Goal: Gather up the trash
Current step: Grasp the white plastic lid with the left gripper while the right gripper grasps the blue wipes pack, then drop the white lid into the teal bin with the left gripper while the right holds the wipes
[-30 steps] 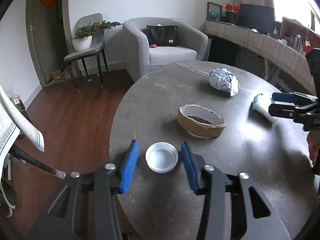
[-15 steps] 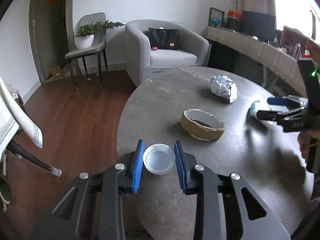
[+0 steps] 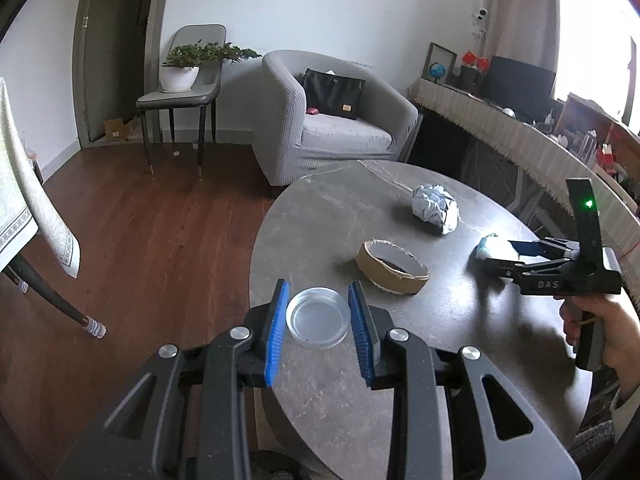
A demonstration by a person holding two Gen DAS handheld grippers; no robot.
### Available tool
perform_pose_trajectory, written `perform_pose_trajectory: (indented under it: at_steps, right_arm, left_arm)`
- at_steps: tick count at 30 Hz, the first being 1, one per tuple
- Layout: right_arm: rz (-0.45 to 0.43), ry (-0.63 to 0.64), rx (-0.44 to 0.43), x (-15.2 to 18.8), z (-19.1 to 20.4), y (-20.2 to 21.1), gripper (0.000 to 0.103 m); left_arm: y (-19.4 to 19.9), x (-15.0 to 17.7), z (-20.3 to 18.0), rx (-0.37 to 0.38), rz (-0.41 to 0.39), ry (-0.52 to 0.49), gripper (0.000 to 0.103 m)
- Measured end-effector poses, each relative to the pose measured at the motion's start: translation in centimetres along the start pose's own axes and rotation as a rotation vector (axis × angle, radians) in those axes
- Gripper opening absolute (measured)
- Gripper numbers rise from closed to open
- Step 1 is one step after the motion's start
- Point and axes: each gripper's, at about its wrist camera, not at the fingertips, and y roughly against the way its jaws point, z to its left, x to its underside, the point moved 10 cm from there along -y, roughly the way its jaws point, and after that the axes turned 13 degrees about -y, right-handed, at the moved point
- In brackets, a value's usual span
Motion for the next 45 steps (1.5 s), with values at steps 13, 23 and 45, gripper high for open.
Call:
perform_pose_trajectory:
  at_steps: [13, 23, 45]
  right_arm:
    - [-0.073, 0.014, -0.026, 0.4, 2.7, 2.3, 0.074]
    - [-0.115, 0.063, -0.096, 1.6, 7.9, 4.1, 0.074]
    - [-0.176, 0.154, -0.265, 6.0, 19.2, 8.0, 0.074]
  left_arm:
    - [2.4, 1.7, 0.4, -0.043, 0.016, 0.012, 0.033]
    - [4.7, 3.6, 1.6, -0.094, 0.037, 0.033, 0.033]
    - [7.8, 12.5, 4.0, -0.129, 0.216, 0.066, 0.033]
